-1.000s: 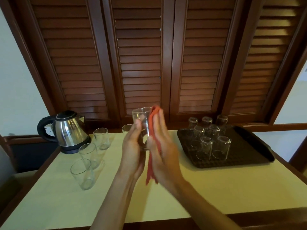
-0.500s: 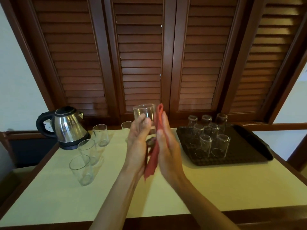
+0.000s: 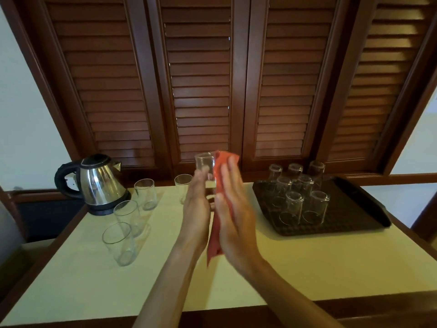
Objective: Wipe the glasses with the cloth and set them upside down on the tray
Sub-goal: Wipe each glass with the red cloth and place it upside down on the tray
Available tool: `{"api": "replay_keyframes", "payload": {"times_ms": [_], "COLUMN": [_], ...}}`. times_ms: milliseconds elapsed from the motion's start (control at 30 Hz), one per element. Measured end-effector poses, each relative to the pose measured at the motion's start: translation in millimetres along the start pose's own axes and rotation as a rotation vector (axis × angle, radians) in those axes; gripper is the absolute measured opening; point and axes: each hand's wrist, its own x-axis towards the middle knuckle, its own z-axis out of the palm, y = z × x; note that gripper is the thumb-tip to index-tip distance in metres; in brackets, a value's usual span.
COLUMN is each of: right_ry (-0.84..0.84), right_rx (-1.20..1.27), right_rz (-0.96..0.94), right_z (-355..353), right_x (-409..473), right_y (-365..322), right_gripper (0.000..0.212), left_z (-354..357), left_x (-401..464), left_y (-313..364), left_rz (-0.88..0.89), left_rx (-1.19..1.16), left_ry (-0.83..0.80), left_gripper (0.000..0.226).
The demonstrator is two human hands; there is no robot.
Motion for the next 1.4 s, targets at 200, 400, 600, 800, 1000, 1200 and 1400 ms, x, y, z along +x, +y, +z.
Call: {"api": "replay_keyframes", "payload": {"times_ms": [200, 400, 600, 800, 1000, 1200, 1400], "right_ry": [0.118, 0.019, 0.031, 0.098, -0.009, 0.018, 0.054], "right_rx": [0.155, 0.061, -0.058, 0.125, -0.118, -0.142, 0.118], "right_rz": [0.122, -0.016, -0.025, 0.133, -0.134, -0.038, 0.11], "right_z": [-15, -1, -7, -18, -2, -5, -10], "right_x": [23, -2, 7, 20, -12, 5, 14], "right_y": [6, 18, -5, 13, 13, 4, 6], "right_gripper": [0.058, 0.059, 0.053, 0.054, 0.051, 0.05, 0.047], "left_z": [7, 7, 13, 10, 5, 6, 6], "left_x": [-6, 3, -8, -5, 3, -2, -6], "left_y": [-4, -1, -10, -12, 0, -9, -9], "left_rz": [0.063, 0.137, -0.002, 0.035, -0.071, -0.044, -0.128], "left_rx": [0.094, -0.024, -0.087, -0.013, -0.156, -0.138, -0.195], "left_ry": [-0.036, 0.093, -0.002, 0.035, 0.075, 0.006, 0.007], "left_gripper": [0.052, 0.043, 0.06, 0.052, 0.064, 0.038, 0.056]}}
